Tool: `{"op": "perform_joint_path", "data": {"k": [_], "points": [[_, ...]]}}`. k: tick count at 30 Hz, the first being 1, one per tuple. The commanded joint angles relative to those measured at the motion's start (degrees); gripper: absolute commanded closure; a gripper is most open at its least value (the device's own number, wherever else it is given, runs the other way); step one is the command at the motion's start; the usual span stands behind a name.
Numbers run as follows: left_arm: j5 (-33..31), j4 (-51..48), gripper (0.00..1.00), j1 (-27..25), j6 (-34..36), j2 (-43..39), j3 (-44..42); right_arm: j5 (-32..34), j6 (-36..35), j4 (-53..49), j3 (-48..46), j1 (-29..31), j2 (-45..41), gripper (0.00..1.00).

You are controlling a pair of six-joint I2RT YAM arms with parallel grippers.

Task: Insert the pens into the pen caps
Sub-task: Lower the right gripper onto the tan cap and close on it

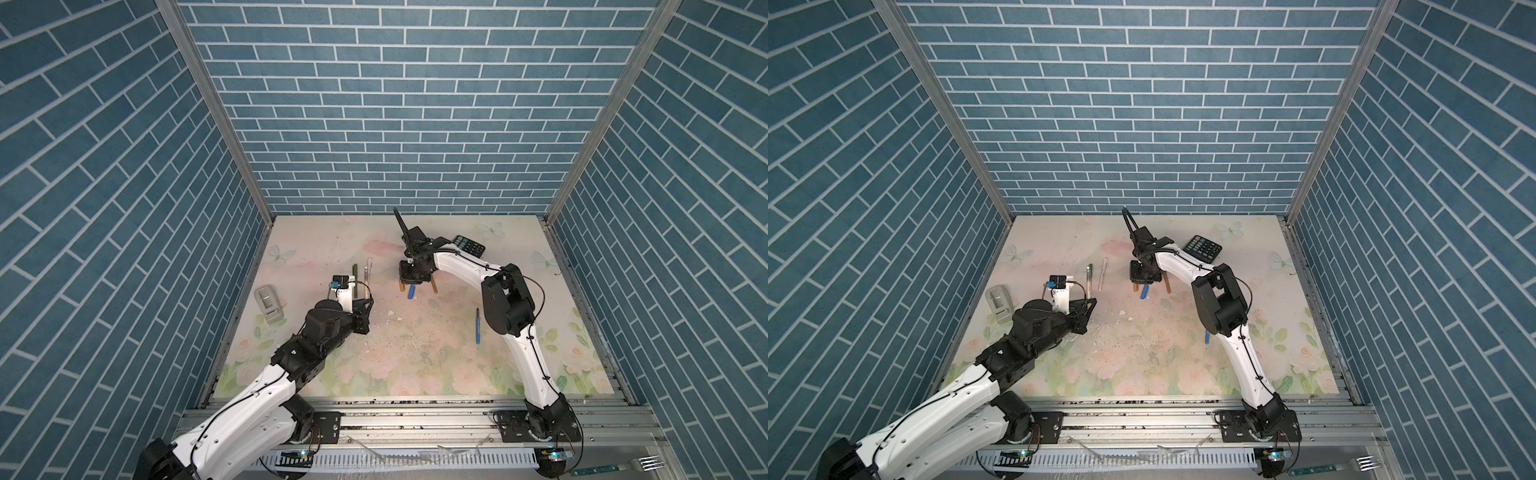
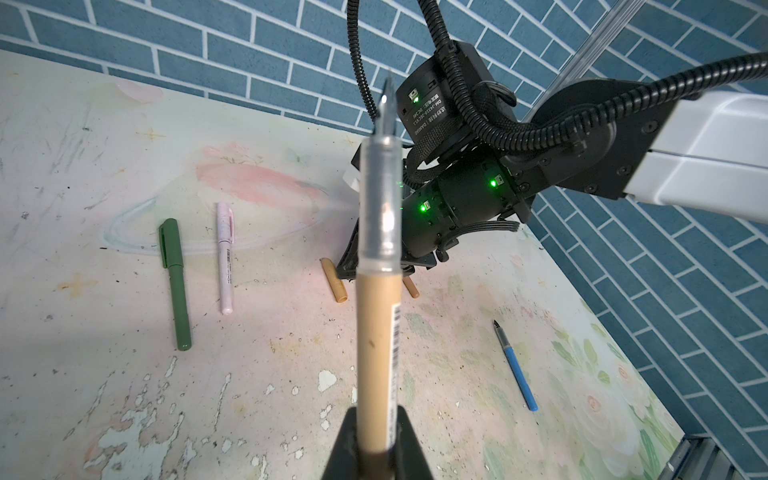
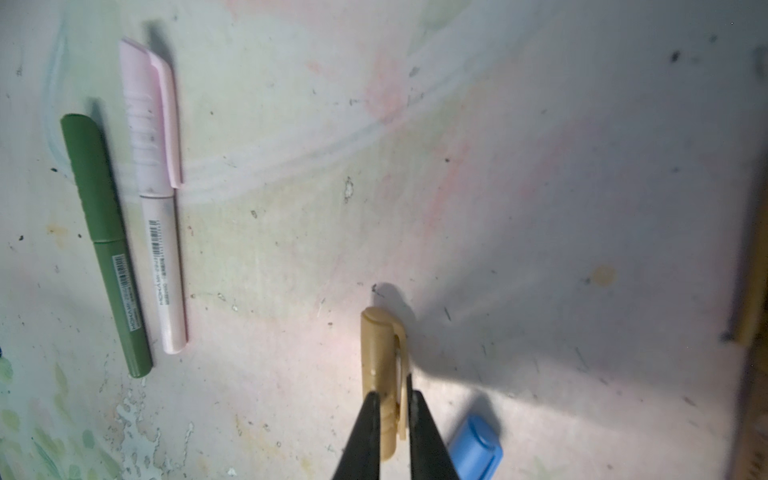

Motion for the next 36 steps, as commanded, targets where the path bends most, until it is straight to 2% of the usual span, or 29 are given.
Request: {"op": "perform_joint_path", "data": {"k": [1,13,19,23,28,34,36], "points": [[0.28,1.20,1.00,0.37,0.02,-0.23,0.76,0.40,-1.25,-2.57,1.50,0.03,1.66,0.84],[0.23,1.58,1.00,0.37,-0.13,-0.16,0.55,0.19,-1.83,-3.87,4.32,0.66,4.00,0.83],[0.22,1.14,1.00,0.37,-0.19,-0.32,0.64,1.54,-2.59,-1.85,2.69,0.84,0.04,0.85],[-0.68,0.83,1.00,0.37,-0.25,-0.82,0.42,2.07,-6.89,-1.12,2.11,2.43,-2.58,0.86],[-4.80,-0.50,1.00,0.37,-1.84,-3.44,-0.55,8.09,-14.35,-7.00,6.22,5.74,-0.56,0.86],[-12.30,-5.03,1.00,0.46,-5.92,-10.58,-2.83,13.71,-20.69,-11.54,10.33,7.40,2.56,0.78],[-12.90,-6.26,1.00,0.51,-6.60,-12.50,-3.31,14.55,-21.94,-12.22,11.28,7.52,3.17,0.76]]}}
